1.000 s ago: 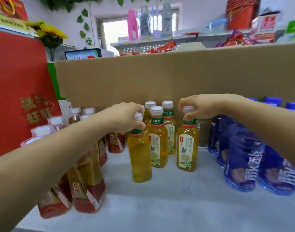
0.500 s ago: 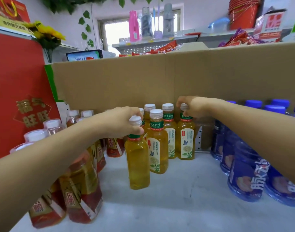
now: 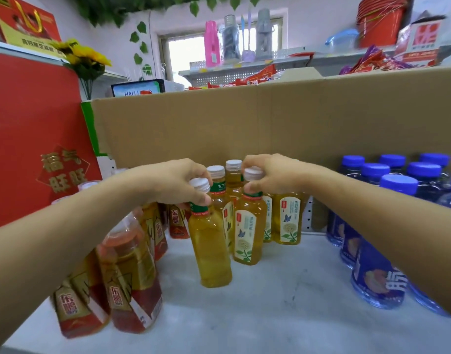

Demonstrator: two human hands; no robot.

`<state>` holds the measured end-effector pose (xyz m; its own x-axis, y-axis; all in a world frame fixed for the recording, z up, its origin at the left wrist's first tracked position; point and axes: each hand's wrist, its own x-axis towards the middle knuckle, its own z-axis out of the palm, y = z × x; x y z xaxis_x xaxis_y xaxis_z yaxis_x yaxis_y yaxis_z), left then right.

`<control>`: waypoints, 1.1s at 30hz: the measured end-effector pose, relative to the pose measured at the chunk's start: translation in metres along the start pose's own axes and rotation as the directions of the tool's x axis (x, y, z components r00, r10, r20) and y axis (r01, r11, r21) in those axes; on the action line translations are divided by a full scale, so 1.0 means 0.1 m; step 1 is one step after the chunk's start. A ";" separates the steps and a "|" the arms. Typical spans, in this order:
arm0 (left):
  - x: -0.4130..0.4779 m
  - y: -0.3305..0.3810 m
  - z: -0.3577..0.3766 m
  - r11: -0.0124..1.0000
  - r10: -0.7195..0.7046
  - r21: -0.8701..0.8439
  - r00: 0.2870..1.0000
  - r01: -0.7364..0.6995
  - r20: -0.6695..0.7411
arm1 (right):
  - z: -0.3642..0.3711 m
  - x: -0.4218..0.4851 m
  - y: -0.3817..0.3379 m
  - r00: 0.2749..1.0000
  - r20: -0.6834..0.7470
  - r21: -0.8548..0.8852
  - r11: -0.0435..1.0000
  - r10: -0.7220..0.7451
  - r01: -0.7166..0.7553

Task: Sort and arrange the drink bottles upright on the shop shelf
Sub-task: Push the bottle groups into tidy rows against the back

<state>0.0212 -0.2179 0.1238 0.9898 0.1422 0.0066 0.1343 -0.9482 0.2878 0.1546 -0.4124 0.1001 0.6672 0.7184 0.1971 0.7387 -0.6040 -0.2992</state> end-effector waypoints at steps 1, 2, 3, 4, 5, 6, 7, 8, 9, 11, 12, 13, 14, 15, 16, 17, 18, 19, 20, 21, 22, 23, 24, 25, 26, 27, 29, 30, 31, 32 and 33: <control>-0.01 -0.01 0.01 1.000 0.005 -0.020 1.000 -0.005 -0.001 | -0.04 -0.05 0.07 1.000 0.014 0.035 0.999 0.010 -0.010; -0.01 -0.01 0.02 0.999 0.014 -0.031 1.000 -0.014 -0.004 | -0.09 -0.09 0.13 0.999 0.029 0.052 0.998 0.017 -0.019; -0.01 -0.01 0.03 0.999 0.027 -0.029 1.000 -0.027 -0.010 | -0.13 -0.14 0.19 0.999 0.045 0.052 0.998 0.024 -0.026; -0.01 0.01 0.04 0.999 0.043 -0.019 0.999 -0.043 -0.017 | -0.17 -0.17 0.24 0.998 0.062 0.045 0.998 0.032 -0.035; 0.01 0.04 0.06 0.998 0.064 -0.006 0.998 -0.064 -0.025 | -0.20 -0.20 0.27 0.996 0.078 0.029 0.999 0.042 -0.044; 0.02 0.07 0.09 0.996 0.091 0.004 0.995 -0.091 -0.034 | -0.22 -0.23 0.30 0.995 0.088 0.004 0.999 0.053 -0.054; 0.04 0.12 0.11 0.992 0.124 0.012 0.991 -0.124 -0.041 | -0.25 -0.24 0.32 0.993 0.093 -0.029 0.997 0.069 -0.067; 0.07 0.17 0.14 0.987 0.160 0.016 0.986 -0.159 -0.043 | -0.27 -0.26 0.33 0.991 0.096 -0.057 0.995 0.088 -0.082; 0.11 0.23 0.16 0.982 0.191 0.017 0.981 -0.190 -0.044 | -0.30 -0.28 0.35 0.989 0.102 -0.075 0.992 0.105 -0.098; 0.19 0.34 0.20 0.971 0.240 0.010 0.970 -0.240 -0.039 | -0.34 -0.31 0.37 0.985 0.116 -0.096 0.989 0.126 -0.115; 0.24 0.40 0.22 0.965 0.262 0.008 0.964 -0.262 -0.034 | -0.35 -0.33 0.38 0.984 0.118 -0.110 0.987 0.130 -0.117; 0.29 0.46 0.24 0.959 0.283 0.012 0.958 -0.283 -0.032 | -0.37 -0.35 0.39 0.984 0.116 -0.128 0.985 0.132 -0.117; 0.34 0.52 0.25 0.953 0.304 0.021 0.952 -0.303 -0.030 | -0.38 -0.37 0.39 0.984 0.112 -0.144 0.983 0.135 -0.118; 0.38 0.57 0.26 0.946 0.324 0.027 0.946 -0.323 -0.027 | -0.39 -0.38 0.40 0.984 0.106 -0.156 0.980 0.142 -0.125; 0.43 0.62 0.27 0.939 0.343 0.029 0.939 -0.342 -0.018 | -0.39 -0.39 0.41 0.984 0.097 -0.165 0.977 0.151 -0.134; 0.47 0.65 0.27 0.933 0.360 0.032 0.933 -0.359 -0.005 | -0.39 -0.40 0.42 0.983 0.085 -0.173 0.974 0.160 -0.144; 0.50 0.67 0.26 0.928 0.371 0.039 0.929 -0.371 0.012 | -0.39 -0.42 0.43 0.984 0.070 -0.179 0.972 0.167 -0.152; 0.53 0.67 0.23 0.925 0.375 0.054 0.927 -0.376 0.027 | -0.38 -0.43 0.43 0.984 0.055 -0.184 0.970 0.169 -0.157; 0.56 0.65 0.17 0.927 0.367 0.070 0.930 -0.368 0.031 | -0.38 -0.44 0.44 0.985 0.046 -0.185 0.970 0.169 -0.158; 0.58 0.61 0.10 0.936 0.341 0.086 0.940 -0.341 0.021 | -0.37 -0.44 0.44 0.985 0.042 -0.182 0.971 0.168 -0.158; 0.61 0.54 0.02 0.950 0.296 0.100 0.955 -0.295 0.000 | -0.37 -0.44 0.44 0.985 0.038 -0.179 0.971 0.168 -0.158; 0.63 0.45 -0.05 0.965 0.241 0.112 0.970 -0.237 -0.026 | -0.36 -0.44 0.44 0.986 0.027 -0.188 0.969 0.167 -0.159; 0.65 0.36 -0.11 0.977 0.183 0.122 0.982 -0.176 -0.049 | -0.35 -0.43 0.43 0.987 0.003 -0.216 0.964 0.161 -0.157; 0.67 0.27 -0.14 0.984 0.130 0.131 0.990 -0.121 -0.061 | -0.34 -0.41 0.41 0.988 -0.034 -0.260 0.953 0.149 -0.153; 0.69 0.19 -0.14 0.988 0.084 0.138 0.995 -0.076 -0.055 | -0.33 -0.39 0.38 0.989 -0.083 -0.297 0.944 0.126 -0.145; 0.69 0.13 -0.10 0.990 0.048 0.137 0.998 -0.043 -0.033 | -0.31 -0.36 0.33 0.988 -0.128 -0.306 0.944 0.089 -0.125; 0.72 0.10 0.00 0.995 0.010 0.095 1.000 -0.012 0.022 | -0.24 -0.30 0.21 0.987 -0.160 -0.238 0.971 -0.005 -0.033; 0.73 0.11 0.05 0.998 0.014 0.061 1.000 -0.015 0.026 | -0.20 -0.26 0.14 0.989 -0.137 -0.203 0.979 -0.050 0.021; 0.74 0.12 0.07 0.999 0.028 0.038 1.000 -0.029 0.011 | -0.14 -0.22 0.08 0.992 -0.096 -0.189 0.980 -0.078 0.059; 0.75 0.13 0.08 0.998 0.052 0.035 0.999 -0.052 -0.012 | -0.09 -0.18 0.03 0.995 -0.049 -0.195 0.978 -0.085 0.074; 0.74 0.14 0.07 0.995 0.080 0.053 0.996 -0.079 -0.034 | -0.05 -0.14 -0.01 0.997 -0.014 -0.205 0.976 -0.075 0.070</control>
<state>0.0964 -0.2225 0.1212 0.9952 0.0751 0.0626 0.0584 -0.9703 0.2348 0.1449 -0.4241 0.1022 0.6113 0.7567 0.2319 0.7878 -0.6098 -0.0867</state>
